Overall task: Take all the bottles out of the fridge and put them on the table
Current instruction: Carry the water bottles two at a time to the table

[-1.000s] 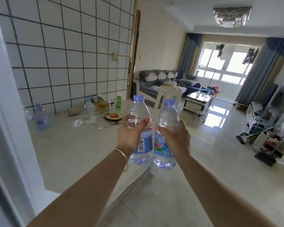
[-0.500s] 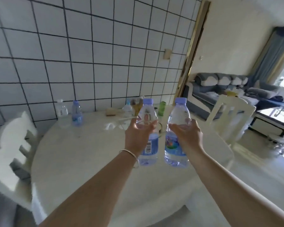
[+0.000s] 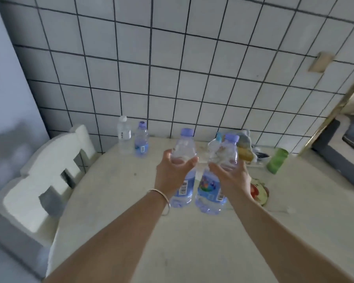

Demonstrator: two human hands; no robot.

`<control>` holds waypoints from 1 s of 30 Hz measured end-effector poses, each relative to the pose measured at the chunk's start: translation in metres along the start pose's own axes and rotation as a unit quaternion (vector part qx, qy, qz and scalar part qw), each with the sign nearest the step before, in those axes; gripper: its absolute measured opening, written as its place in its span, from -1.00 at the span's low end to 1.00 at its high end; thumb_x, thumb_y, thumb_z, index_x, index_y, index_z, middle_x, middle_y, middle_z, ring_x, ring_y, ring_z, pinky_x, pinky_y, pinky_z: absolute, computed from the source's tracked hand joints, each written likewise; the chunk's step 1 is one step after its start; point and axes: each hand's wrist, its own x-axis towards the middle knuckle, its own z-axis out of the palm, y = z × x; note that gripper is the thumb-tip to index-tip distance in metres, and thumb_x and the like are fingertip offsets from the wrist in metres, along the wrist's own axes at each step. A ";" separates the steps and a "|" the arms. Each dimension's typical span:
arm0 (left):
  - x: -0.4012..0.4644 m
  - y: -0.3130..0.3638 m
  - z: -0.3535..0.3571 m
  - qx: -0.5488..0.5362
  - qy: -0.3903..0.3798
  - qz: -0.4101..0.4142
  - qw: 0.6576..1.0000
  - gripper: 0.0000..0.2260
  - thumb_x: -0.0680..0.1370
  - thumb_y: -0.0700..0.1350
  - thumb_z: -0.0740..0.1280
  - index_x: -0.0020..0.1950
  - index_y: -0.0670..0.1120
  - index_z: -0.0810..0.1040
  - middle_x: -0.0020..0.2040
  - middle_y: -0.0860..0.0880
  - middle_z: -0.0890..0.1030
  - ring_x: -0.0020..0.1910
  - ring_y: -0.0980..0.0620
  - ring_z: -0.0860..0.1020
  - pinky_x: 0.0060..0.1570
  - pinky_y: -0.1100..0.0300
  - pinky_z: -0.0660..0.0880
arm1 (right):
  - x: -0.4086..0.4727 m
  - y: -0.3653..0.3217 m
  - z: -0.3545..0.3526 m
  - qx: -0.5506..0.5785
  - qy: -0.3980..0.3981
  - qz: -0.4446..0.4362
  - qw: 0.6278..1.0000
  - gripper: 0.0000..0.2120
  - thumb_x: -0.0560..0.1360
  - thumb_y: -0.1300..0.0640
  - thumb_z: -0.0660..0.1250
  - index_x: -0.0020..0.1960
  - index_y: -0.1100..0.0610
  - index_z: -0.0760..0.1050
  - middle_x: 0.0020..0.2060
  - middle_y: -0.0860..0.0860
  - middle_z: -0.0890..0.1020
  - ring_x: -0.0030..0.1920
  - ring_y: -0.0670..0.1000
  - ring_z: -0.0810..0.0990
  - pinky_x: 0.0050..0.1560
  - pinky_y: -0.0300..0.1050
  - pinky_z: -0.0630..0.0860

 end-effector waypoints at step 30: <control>0.354 -0.215 0.041 -0.003 0.017 0.002 1.000 -0.46 0.28 0.00 0.57 0.10 -0.25 0.46 -0.09 -0.11 0.62 -0.11 0.03 0.62 -0.14 0.23 0.52 | 0.295 0.100 0.299 0.011 -0.075 0.018 0.997 -0.46 0.25 0.11 0.55 0.06 -0.06 0.29 -0.23 -0.22 0.47 -0.20 -0.07 0.49 -0.30 -0.23 0.39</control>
